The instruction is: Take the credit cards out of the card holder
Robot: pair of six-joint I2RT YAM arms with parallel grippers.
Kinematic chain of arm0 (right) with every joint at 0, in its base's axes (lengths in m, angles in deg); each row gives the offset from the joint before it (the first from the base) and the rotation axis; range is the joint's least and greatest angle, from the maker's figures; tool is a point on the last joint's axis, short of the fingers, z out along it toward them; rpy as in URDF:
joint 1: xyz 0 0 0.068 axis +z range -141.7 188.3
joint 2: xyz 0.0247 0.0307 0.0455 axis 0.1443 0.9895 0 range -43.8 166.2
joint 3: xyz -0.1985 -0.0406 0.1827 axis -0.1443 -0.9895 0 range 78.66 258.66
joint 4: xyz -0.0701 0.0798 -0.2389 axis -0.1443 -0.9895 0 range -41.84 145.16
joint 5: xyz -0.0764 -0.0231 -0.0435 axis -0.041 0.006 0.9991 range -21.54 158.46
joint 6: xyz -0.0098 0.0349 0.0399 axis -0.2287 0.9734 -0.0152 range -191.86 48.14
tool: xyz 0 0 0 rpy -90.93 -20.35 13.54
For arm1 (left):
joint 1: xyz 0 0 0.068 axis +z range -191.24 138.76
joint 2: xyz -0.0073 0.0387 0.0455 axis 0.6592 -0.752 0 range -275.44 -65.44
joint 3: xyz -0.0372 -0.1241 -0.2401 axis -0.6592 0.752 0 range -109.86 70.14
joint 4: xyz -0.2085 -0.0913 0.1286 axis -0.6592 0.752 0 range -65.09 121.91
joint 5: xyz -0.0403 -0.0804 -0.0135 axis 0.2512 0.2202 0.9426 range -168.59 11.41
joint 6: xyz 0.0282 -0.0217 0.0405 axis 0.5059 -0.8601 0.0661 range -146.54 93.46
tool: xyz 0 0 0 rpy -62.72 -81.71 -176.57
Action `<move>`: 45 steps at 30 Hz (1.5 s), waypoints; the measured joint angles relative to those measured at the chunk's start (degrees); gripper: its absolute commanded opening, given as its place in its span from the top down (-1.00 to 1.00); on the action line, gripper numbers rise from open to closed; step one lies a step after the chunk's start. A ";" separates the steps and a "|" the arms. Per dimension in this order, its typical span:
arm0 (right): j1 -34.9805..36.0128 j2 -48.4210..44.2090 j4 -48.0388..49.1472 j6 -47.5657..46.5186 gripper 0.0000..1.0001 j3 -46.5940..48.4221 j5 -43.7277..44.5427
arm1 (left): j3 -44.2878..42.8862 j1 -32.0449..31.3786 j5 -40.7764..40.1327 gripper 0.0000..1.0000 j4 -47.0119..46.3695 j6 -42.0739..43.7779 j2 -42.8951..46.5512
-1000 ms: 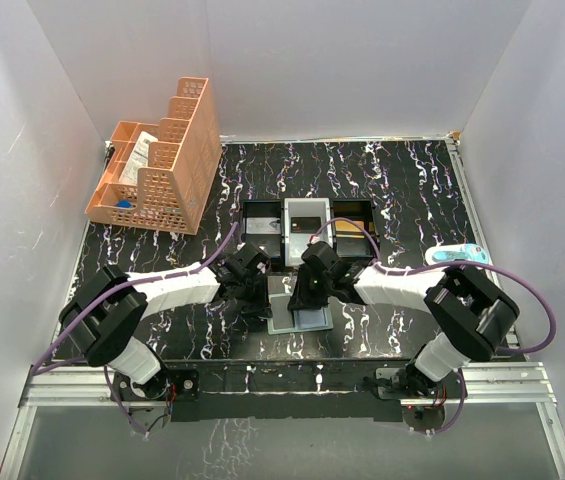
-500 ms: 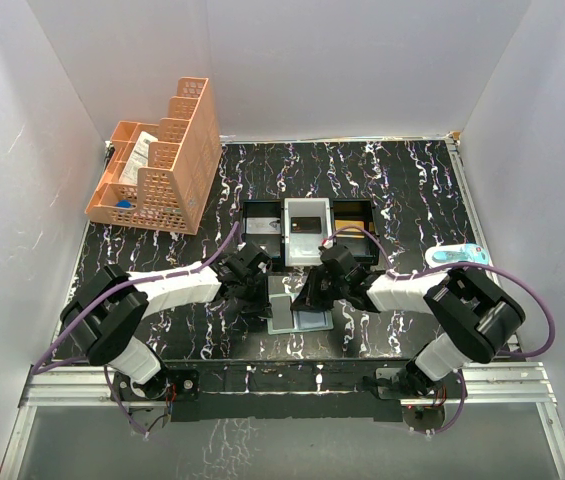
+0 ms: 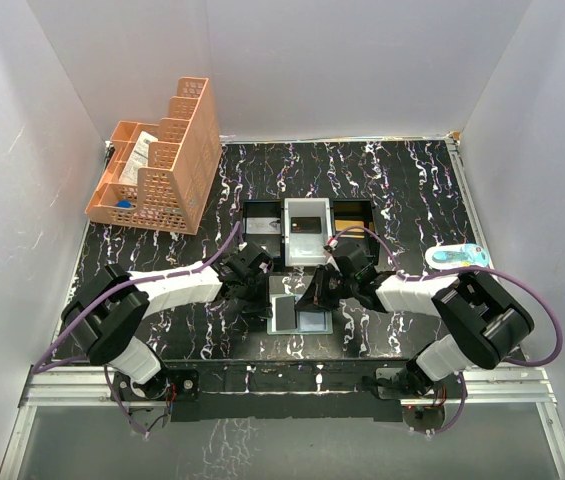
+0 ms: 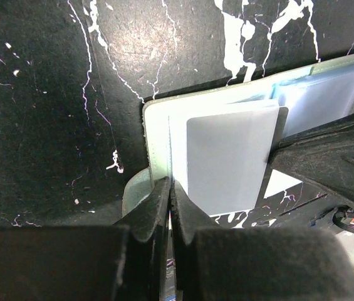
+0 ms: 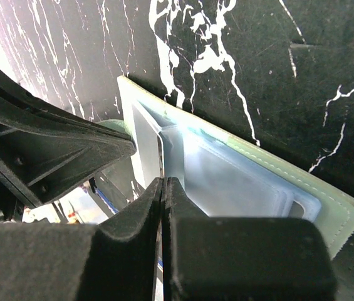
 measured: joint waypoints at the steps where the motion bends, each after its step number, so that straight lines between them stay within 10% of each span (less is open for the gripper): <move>1: -0.09 -0.02 -0.07 -0.04 1.00 0.00 -0.11 | 0.00 0.00 0.00 1.00 0.00 0.02 0.00; 16: -3.43 -1.01 -2.60 -3.06 1.00 -0.04 -3.15 | 0.11 -0.26 -0.55 0.99 -0.09 0.04 0.31; 26: -3.48 -0.55 -2.40 -3.02 1.00 -0.09 -3.98 | -1.07 -1.77 -0.50 0.19 -0.04 1.68 1.57; 45: -3.48 0.11 -2.05 -2.54 1.00 -0.20 -3.91 | -0.68 -1.81 5.84 0.82 -7.15 -0.15 -2.01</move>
